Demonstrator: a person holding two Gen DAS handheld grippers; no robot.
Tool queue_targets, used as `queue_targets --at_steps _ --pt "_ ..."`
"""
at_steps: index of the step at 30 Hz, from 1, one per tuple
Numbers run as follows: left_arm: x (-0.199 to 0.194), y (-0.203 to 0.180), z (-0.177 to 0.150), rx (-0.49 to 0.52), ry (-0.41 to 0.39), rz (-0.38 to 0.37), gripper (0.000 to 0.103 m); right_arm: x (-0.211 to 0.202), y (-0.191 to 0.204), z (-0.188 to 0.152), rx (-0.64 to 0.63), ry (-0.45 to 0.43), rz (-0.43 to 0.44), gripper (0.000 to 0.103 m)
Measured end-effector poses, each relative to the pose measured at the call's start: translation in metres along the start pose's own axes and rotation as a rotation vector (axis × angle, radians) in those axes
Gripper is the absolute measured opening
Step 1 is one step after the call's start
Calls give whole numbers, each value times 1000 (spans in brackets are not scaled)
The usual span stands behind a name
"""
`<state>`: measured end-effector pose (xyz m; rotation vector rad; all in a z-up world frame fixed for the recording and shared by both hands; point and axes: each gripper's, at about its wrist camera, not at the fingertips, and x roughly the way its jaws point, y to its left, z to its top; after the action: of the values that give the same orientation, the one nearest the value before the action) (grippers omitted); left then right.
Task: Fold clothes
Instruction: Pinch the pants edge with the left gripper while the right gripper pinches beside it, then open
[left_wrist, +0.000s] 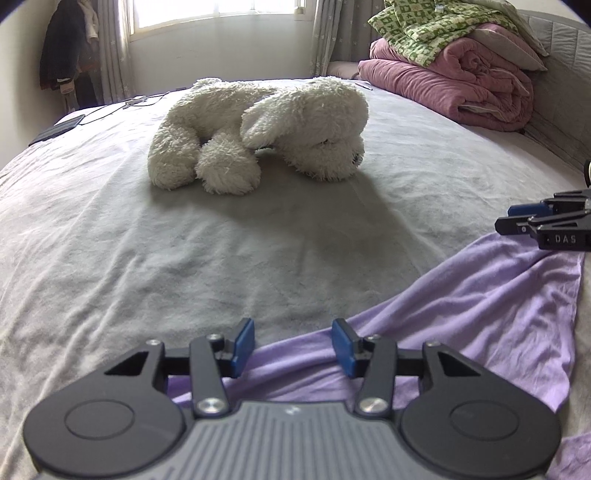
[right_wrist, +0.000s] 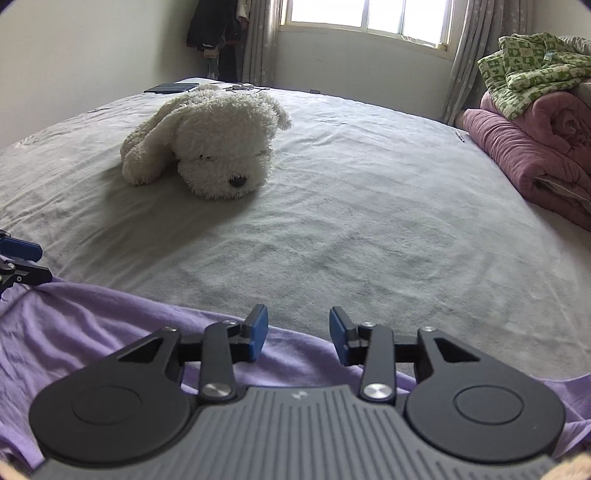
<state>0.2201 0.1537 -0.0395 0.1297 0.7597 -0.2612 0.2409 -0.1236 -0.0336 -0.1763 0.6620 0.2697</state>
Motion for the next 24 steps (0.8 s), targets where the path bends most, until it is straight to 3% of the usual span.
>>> queue_targets --at_steps 6,8,10,13,15,19,24 --pt "1 -6 -2 47 5 6 40 14 1 -8 -10 52 34 41" --pt "1 -7 -2 54 10 -15 27 13 0 -10 2 50 35 39" --pt "-1 -11 -1 68 16 -45 6 10 4 -11 -8 50 35 31" --pt "-1 -15 1 84 11 -34 1 5 16 -14 -62 39 9 10" --pt "-1 -16 2 79 -3 -16 1 2 24 -17 -97 14 -38 2" --pt "-8 -11 6 43 -76 46 1 -6 25 -17 -92 -76 -146 0" --pt "-6 -3 8 -15 -98 49 1 -5 15 -10 -35 -88 -107 0"
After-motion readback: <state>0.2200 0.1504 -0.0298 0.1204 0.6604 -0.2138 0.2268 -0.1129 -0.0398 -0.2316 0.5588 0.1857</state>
